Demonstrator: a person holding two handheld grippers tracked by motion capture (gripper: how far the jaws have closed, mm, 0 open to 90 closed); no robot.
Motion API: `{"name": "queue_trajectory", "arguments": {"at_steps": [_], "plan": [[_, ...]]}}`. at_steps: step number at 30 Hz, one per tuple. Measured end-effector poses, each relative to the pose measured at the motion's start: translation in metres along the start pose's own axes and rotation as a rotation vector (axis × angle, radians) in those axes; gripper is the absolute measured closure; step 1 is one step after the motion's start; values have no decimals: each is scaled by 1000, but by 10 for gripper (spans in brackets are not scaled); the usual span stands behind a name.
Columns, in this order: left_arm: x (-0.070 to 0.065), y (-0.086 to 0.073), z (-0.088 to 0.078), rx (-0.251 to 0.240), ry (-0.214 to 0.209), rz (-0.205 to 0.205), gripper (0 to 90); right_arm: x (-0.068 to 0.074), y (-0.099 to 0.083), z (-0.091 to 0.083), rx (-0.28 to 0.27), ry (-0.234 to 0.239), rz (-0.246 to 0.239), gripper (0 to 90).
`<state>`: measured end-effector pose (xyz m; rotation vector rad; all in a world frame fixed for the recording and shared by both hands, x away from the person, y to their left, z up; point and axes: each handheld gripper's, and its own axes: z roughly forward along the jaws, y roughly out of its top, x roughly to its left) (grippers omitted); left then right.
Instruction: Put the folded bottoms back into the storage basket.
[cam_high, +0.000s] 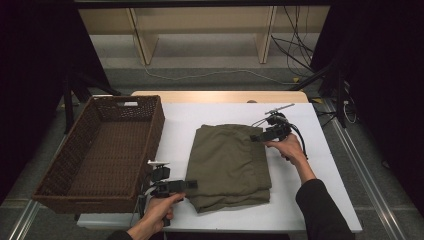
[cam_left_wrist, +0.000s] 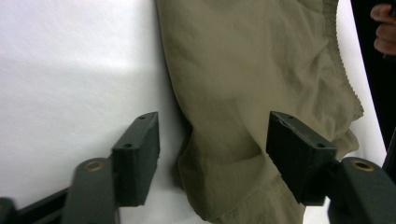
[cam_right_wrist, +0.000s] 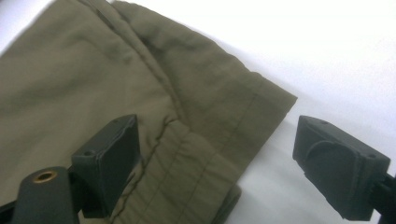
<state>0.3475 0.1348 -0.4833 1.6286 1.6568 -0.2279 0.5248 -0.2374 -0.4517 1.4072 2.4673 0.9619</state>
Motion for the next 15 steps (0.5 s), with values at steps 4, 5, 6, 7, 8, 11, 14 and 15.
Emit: {"name": "queue_trajectory", "arguments": {"at_steps": [4, 5, 6, 7, 8, 11, 14, 15], "plan": [[-1, -2, 4, 3, -2, 23, 473, -3, 6, 6, 20, 2, 7, 156], [-1, -3, 4, 1, -2, 24, 499, -3, 8, 8, 22, -7, 1, 156], [-2, -3, 4, -3, -3, 23, 511, -4, 9, 9, 22, -8, -4, 156], [-2, -3, 4, -2, -3, 27, 531, -5, 11, 10, 25, -4, -3, 154], [-2, -3, 4, -6, -6, 25, 577, -6, 14, 13, 37, -4, 0, 154], [-2, -3, 4, -8, -9, 26, 638, -7, 16, 16, 46, 3, 6, 153], [-1, -2, 3, -15, -18, 22, 707, -5, 16, 23, 80, 23, 8, 133], [-1, -2, 3, -15, -18, 22, 719, -5, 16, 23, 80, 23, 8, 133]]}}
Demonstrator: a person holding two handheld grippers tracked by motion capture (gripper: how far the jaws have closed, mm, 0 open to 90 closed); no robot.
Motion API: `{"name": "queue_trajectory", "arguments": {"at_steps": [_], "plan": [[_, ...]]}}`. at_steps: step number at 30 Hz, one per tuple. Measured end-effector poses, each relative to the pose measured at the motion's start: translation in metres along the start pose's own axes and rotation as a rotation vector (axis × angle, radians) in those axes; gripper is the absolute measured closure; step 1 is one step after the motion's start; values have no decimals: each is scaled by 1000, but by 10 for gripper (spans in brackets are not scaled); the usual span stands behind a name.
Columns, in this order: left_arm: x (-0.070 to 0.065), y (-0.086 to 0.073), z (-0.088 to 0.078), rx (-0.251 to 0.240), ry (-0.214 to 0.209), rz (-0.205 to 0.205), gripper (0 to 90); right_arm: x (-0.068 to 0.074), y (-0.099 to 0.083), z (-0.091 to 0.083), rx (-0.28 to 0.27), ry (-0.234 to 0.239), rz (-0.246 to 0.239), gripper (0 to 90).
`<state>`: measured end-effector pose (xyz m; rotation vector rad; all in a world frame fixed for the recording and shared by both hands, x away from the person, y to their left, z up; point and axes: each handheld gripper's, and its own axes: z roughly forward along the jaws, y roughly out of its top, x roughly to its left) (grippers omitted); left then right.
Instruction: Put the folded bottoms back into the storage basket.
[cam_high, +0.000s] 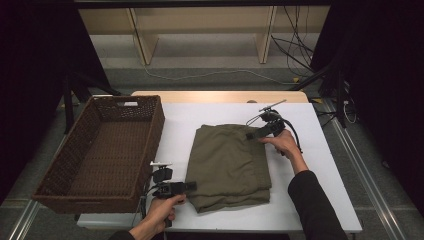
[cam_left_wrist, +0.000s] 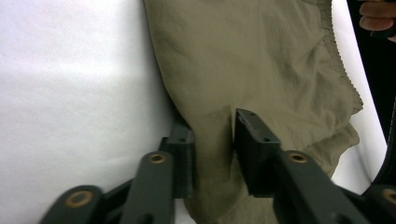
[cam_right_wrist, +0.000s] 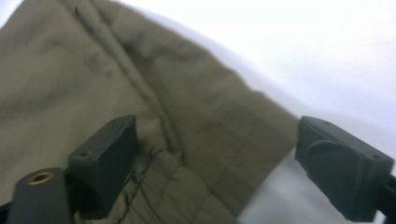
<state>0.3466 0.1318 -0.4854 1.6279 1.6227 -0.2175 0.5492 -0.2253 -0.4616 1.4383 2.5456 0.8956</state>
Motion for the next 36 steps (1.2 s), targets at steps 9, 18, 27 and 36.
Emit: {"name": "queue_trajectory", "arguments": {"at_steps": [9, 18, 27, 36], "plan": [[0, 0, 0, -2, -7, 1, 766, 0, -3, 9, 63, 39, 7, 132], [0, 1, 0, -4, -10, 8, 802, 8, -3, 7, 76, 40, -11, 456], [-1, 2, -1, -1, -25, 23, 858, 14, -3, 8, 86, 61, -2, 733], [-5, 5, -6, -20, -49, 42, 872, 15, -5, -3, 35, 82, 45, 810]]}}
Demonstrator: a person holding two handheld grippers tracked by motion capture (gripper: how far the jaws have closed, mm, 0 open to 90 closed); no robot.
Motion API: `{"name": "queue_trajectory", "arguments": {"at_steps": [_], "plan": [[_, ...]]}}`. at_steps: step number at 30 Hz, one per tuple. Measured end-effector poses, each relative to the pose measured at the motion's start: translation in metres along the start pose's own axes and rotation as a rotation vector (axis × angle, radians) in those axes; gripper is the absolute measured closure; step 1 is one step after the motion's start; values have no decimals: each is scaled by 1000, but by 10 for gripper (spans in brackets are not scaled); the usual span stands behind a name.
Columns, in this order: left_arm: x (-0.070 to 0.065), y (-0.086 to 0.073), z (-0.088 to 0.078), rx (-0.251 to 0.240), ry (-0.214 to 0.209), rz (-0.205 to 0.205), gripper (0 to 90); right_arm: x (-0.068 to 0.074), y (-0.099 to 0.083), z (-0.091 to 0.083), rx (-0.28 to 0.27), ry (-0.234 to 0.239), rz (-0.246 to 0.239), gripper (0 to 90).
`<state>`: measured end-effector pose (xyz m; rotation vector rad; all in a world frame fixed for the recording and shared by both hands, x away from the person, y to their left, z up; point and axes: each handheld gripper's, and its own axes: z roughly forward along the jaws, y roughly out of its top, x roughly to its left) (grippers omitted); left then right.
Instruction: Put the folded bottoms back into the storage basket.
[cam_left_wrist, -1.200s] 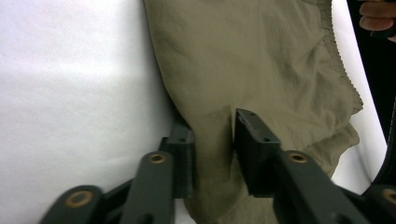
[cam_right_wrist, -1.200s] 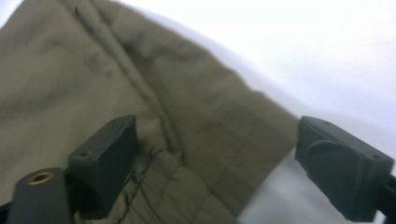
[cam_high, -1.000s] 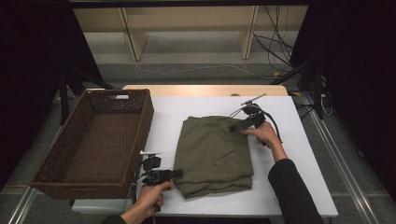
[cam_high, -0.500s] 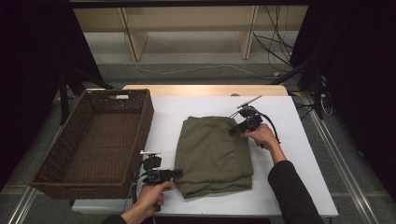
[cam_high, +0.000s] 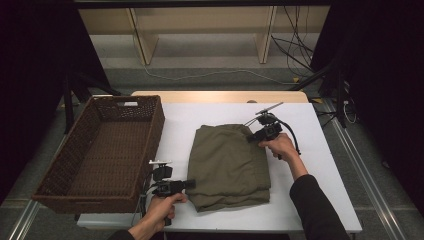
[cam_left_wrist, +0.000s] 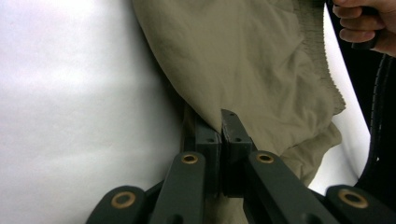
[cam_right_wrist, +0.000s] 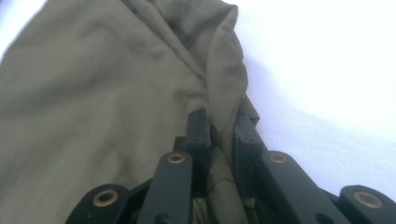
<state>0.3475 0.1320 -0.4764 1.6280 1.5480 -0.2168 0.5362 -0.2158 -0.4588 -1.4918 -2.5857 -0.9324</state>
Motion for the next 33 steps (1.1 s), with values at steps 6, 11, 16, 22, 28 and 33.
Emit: {"name": "queue_trajectory", "arguments": {"at_steps": [6, 11, 16, 22, 28, 33], "plan": [[-6, 3, -5, -16, -1, 47, 874, 2, 1, -13, -38, 25, 19, 816], [-8, 5, -8, -24, -18, 48, 875, 4, 4, -19, -62, 32, 30, 820], [-12, 8, -15, -42, -38, 67, 876, 8, 6, -26, -91, 40, 27, 823], [-16, 11, -21, -56, -49, 90, 875, 12, 9, -37, -120, 50, 25, 824], [-18, 18, -31, -75, -74, 101, 875, 16, 14, -46, -150, 59, 24, 825], [-21, 23, -36, -99, -76, 109, 876, 21, 17, -50, -170, 69, 16, 826]]}}
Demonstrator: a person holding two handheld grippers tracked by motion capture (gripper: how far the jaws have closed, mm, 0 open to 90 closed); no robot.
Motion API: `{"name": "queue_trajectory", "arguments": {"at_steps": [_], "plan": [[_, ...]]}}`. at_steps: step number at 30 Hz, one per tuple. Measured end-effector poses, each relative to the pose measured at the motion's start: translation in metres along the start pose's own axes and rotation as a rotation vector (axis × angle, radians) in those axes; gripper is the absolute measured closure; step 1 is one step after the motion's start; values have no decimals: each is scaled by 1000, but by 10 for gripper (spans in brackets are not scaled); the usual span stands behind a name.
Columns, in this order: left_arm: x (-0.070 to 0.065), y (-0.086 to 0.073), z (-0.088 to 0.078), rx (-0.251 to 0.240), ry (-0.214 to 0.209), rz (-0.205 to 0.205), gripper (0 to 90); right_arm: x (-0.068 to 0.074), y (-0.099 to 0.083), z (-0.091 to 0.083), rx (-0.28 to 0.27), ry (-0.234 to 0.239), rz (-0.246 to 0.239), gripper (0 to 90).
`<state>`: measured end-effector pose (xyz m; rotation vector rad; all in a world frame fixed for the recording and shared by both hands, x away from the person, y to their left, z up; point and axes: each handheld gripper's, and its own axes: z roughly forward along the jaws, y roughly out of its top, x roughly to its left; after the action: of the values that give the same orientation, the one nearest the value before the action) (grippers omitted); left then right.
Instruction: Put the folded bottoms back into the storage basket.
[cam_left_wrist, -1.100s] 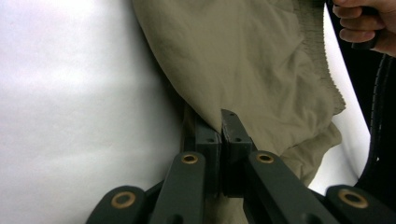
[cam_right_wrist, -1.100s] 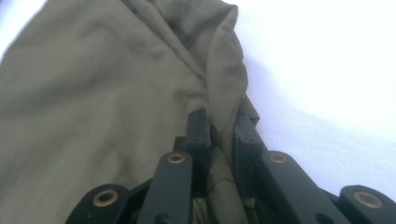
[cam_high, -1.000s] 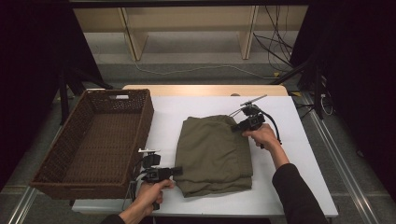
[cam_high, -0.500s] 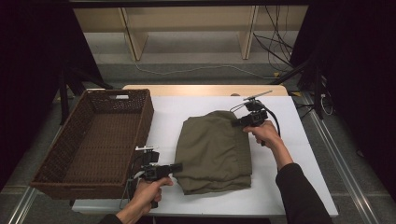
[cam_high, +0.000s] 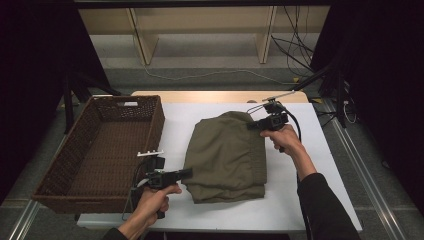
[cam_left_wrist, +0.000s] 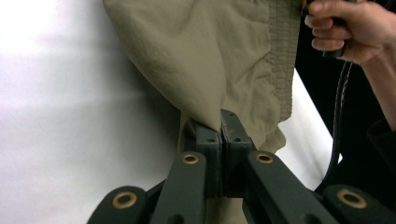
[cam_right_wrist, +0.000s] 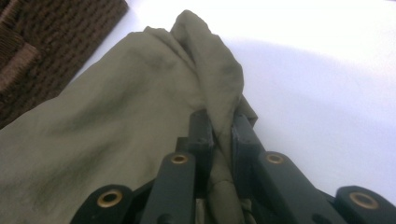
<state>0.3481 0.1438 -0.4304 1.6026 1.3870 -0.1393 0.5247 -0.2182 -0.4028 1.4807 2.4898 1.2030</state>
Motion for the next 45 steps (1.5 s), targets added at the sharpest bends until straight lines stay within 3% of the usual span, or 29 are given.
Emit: {"name": "queue_trajectory", "arguments": {"at_steps": [4, 10, 16, 24, 32, 45], "plan": [[-4, 4, -2, -6, -3, 27, 876, 4, 5, -1, -11, 3, -4, 827], [-4, 11, -9, -21, -17, 31, 876, 9, 10, -5, -32, 12, -7, 828], [-6, 22, -25, -57, -12, 77, 876, 17, 19, -10, -74, 18, -15, 828], [1, 34, -45, -106, -31, 58, 876, 37, 38, -12, -110, 20, -51, 829], [6, 43, -58, -131, -32, 71, 876, 46, 50, -11, -130, 19, -50, 828], [19, 57, -85, -194, -50, 37, 875, 71, 75, -10, -161, 28, -68, 828]]}}
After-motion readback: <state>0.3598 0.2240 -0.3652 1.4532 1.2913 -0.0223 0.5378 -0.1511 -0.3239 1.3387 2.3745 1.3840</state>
